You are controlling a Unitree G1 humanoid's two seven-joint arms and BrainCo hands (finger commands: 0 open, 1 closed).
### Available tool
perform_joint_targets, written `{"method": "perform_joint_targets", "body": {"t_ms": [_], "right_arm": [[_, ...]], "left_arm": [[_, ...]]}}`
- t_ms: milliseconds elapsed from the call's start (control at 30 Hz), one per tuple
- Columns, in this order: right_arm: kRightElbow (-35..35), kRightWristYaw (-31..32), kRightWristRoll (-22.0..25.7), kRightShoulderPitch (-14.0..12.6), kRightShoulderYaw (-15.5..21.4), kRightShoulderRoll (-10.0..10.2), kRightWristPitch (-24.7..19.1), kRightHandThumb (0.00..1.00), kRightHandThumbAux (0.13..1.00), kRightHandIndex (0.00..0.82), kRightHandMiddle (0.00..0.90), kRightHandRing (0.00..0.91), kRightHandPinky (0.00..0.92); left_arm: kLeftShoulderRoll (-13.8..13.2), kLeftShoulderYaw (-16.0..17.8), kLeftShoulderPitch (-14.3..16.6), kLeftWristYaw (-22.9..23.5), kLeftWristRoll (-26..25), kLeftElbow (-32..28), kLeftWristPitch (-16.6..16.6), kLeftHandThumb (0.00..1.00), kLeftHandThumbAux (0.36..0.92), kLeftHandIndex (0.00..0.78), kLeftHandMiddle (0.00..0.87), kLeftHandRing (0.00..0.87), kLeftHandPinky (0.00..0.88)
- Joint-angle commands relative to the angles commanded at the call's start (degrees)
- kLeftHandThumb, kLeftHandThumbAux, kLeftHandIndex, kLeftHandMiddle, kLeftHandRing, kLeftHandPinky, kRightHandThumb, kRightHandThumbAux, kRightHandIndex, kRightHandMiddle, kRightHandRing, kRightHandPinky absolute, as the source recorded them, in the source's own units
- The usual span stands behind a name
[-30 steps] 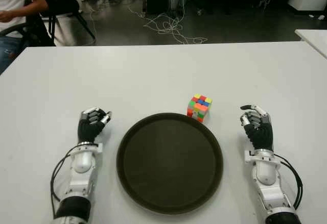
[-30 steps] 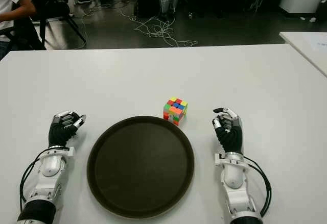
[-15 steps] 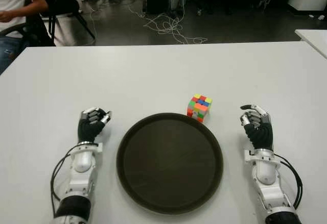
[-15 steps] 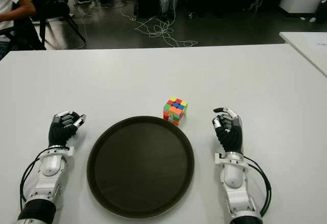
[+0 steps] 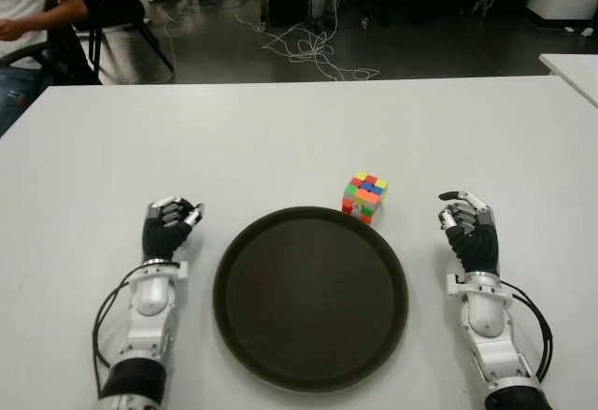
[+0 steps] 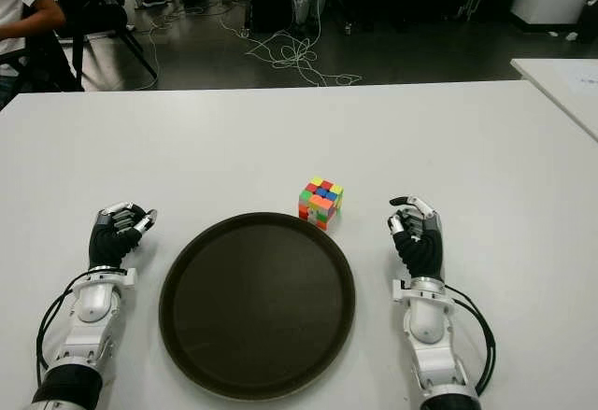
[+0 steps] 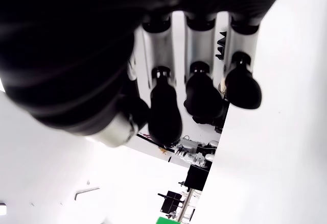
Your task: Pick up the Rubik's Cube and put it in the plate
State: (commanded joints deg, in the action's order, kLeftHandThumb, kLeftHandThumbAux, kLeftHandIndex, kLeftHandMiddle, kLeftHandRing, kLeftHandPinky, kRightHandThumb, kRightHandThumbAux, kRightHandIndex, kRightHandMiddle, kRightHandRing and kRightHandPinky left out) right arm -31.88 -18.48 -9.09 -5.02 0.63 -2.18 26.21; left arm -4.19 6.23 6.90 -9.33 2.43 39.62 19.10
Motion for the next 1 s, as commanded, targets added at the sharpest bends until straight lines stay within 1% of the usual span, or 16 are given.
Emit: {"method": "perform_joint_targets", "body": {"t_ms": [367, 833, 1000], "right_arm": [[0.0, 0.0, 0.0, 0.0, 0.0, 0.0, 0.2, 0.687, 0.729, 0.435, 0.776, 0.789, 0.784], [0.4, 0.2, 0.2, -0.1, 0.0, 0.0, 0.1, 0.687, 0.729, 0.435, 0.768, 0.788, 0.786], [0.4, 0.6, -0.2, 0.3, -0.2, -0.4, -0.1, 0.686, 0.730, 0.433, 0.766, 0.781, 0.774]], "left_arm": [[0.2, 0.2, -0.2, 0.9, -0.6, -0.1, 0.4, 0.223, 0.807, 0.606, 0.766, 0.777, 0.769], [0.5, 0.2, -0.5, 0.8, -0.9, -0.6, 1.5, 0.208, 0.810, 0.613, 0.772, 0.783, 0.778], [0.5, 0.1, -0.4, 0.6, -0.8, -1.0, 1.3, 0.209, 0.806, 0.614, 0.771, 0.783, 0.778]]}}
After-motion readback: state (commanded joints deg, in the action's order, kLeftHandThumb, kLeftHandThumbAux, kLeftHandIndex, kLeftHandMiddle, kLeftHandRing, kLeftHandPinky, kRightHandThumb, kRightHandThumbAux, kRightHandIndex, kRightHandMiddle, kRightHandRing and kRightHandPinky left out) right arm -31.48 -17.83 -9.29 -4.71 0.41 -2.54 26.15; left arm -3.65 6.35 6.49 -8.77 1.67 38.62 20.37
